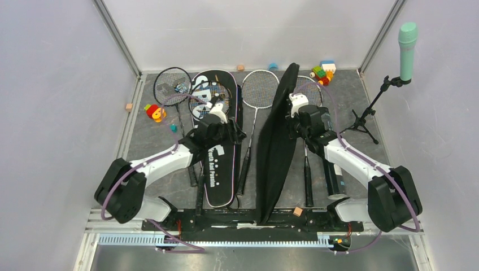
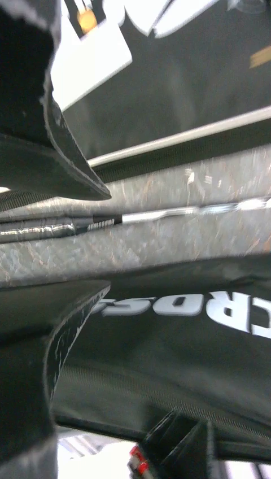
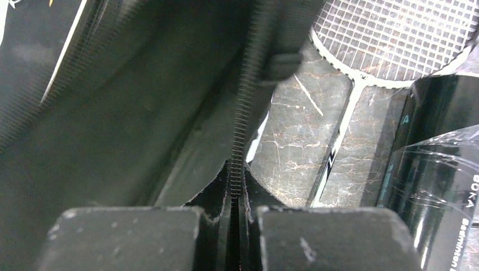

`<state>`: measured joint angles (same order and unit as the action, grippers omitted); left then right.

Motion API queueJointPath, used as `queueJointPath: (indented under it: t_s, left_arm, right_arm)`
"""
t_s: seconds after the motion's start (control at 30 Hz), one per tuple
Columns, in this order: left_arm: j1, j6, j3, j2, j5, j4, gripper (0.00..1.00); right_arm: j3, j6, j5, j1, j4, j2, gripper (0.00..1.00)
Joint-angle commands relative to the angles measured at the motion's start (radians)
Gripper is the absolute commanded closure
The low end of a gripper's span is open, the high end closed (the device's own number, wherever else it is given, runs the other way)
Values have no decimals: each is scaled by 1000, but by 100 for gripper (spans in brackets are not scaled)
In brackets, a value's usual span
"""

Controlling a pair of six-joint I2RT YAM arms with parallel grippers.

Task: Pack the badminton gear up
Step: Open the racket bag at the center of the board, then pick up the racket from the center of the board.

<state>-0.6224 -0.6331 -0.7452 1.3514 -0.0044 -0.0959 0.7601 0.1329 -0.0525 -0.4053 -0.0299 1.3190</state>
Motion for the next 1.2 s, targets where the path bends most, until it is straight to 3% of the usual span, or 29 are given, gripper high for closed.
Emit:
queueJointPath:
  t_s: [0.0, 0.03, 0.23, 0.33, 0.43, 0.6, 0.83, 1.0, 1.17]
  left_arm:
    - [-49, 55, -54, 67, 276, -183, 14]
    - [-56, 56, -70, 77, 291, -184, 0]
    - [-59, 91, -99, 23, 250, -142, 0]
    - [-57, 123, -105, -59, 62, -9, 0]
    - [-46, 125, -118, -119, -211, 196, 0]
    - [62, 60, -86, -137, -387, 417, 0]
    - [147, 35, 12, -76, -361, 403, 0]
    - [163, 51, 31, -4, -295, 323, 1]
    - [197, 78, 20, 81, -298, 271, 10]
  right_arm:
    - [100, -14, -146, -54, -45, -17, 100]
    - [115, -4, -168, -61, -57, -13, 100]
    - [295, 4, -318, -102, -234, 63, 100]
    - [426, -32, -374, -119, -350, 135, 100]
    - [495, -32, -432, -127, -410, 201, 100]
    - [520, 7, -448, -156, -395, 282, 100]
    - [623, 24, -365, -253, -350, 444, 100]
    - [560, 115, -309, -268, -240, 468, 100]
    - [446, 175, -280, -267, -89, 402, 100]
